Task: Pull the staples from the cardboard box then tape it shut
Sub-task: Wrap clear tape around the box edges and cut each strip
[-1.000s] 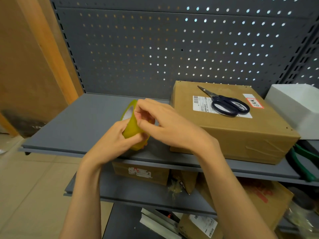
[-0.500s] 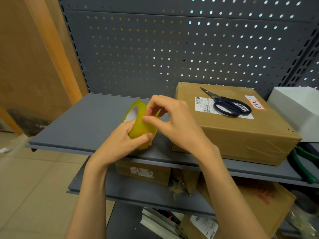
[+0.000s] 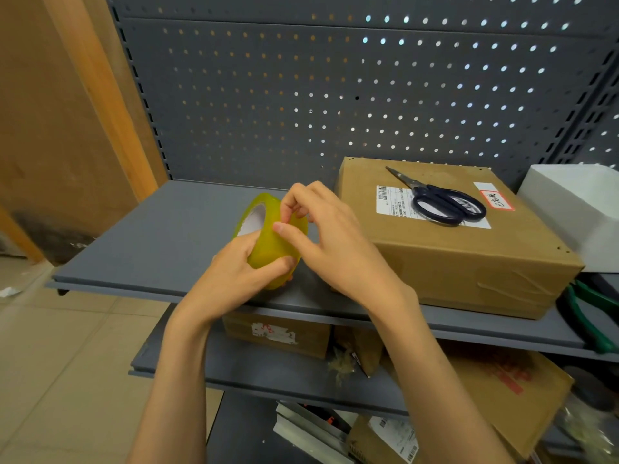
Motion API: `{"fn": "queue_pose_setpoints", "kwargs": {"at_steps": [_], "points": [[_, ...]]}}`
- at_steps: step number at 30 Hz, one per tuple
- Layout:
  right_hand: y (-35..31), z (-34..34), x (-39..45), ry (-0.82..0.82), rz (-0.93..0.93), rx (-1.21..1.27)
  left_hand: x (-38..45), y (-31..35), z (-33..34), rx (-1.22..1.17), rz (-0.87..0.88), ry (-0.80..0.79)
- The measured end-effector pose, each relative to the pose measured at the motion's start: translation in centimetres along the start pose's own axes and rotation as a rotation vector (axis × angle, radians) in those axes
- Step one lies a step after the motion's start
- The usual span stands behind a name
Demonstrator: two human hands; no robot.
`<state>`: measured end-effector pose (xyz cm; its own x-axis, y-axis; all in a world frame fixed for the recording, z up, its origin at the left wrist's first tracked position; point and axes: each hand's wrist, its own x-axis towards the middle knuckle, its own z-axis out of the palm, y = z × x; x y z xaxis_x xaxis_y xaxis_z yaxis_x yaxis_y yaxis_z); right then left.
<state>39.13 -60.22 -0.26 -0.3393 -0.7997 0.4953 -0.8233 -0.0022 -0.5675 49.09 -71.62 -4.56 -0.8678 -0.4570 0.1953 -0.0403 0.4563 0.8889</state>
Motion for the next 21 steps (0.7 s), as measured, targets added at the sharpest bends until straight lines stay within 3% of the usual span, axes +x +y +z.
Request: {"fn": "queue_pose_setpoints", "kwargs": {"at_steps": [6, 15, 21], "points": [[-0.16, 0.12, 0.3, -0.033, 0.01, -0.046, -0.22, -0.04, -0.12, -0.057, -0.001, 0.014], [-0.35, 0.71, -0.12, 0.043, 0.074, -0.019, -0.58, 0.27, 0.09, -0.212, 0.001, 0.064], [-0.49, 0.07, 0.07, 0.028, 0.099, -0.04, -0.44, 0.73, 0.49, -0.28, -0.113, 0.127]]}}
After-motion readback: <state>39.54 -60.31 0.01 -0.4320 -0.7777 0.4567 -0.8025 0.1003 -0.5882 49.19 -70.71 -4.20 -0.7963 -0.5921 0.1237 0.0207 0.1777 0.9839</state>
